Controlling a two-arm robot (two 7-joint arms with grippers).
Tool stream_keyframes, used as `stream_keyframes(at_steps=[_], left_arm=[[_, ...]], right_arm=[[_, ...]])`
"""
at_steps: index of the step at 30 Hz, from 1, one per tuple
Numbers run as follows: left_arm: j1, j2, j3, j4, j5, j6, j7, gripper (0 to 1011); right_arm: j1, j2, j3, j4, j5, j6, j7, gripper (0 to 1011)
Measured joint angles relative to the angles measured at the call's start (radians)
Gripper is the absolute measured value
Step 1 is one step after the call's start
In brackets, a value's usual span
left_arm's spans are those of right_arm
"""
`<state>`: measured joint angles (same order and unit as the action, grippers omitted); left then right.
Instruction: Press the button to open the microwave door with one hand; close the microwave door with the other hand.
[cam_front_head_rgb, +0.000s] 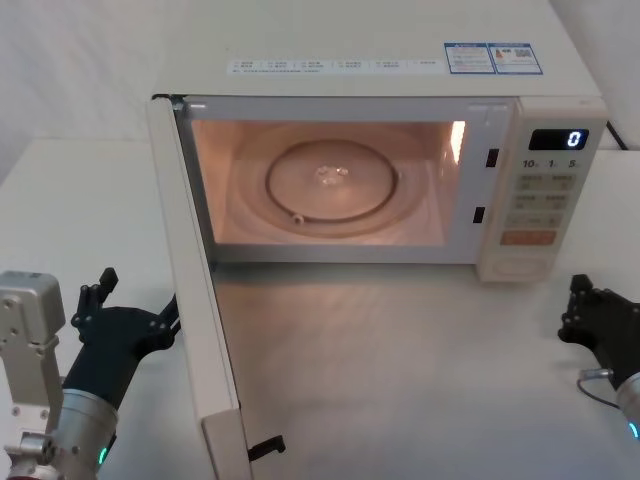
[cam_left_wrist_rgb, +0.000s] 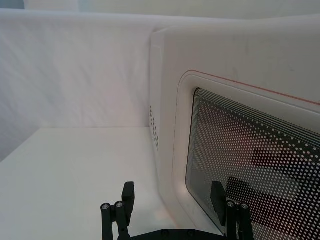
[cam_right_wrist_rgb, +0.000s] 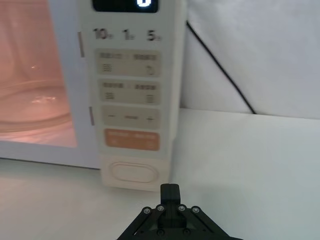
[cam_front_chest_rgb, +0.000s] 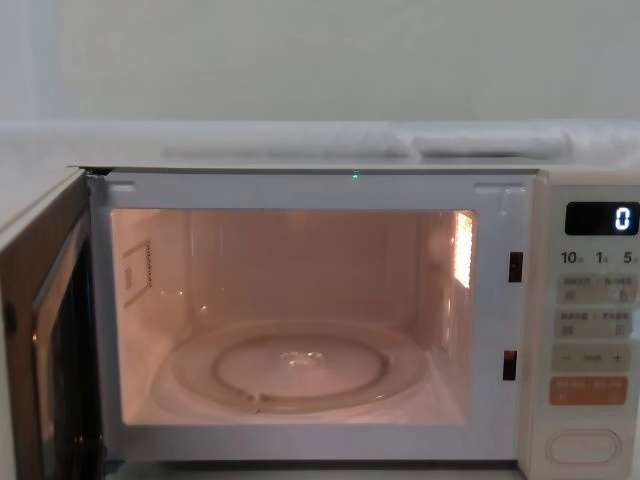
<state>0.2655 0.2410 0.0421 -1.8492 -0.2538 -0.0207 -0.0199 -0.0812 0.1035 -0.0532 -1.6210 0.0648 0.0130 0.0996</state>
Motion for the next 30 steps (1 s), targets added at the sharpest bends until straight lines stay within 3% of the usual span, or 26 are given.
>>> stream_keyframes(at_steps=[14,26,30], left_arm=[[0.000,0.000,0.000,0.000,0.000,0.000,0.000,1001],[0.000,0.000,0.000,0.000,0.000,0.000,0.000,1001],[0.000,0.000,0.000,0.000,0.000,0.000,0.000,1001]], right_arm=[[-0.004,0.009,0.039,-0.006,-0.006,0.020,-0.016,0],[-0.006,0.032,0.034,-0.001,-0.001,0.001,0.027,4],[-0.010,0.048,0.024,-0.004,0.000,-0.010,0.047,73]])
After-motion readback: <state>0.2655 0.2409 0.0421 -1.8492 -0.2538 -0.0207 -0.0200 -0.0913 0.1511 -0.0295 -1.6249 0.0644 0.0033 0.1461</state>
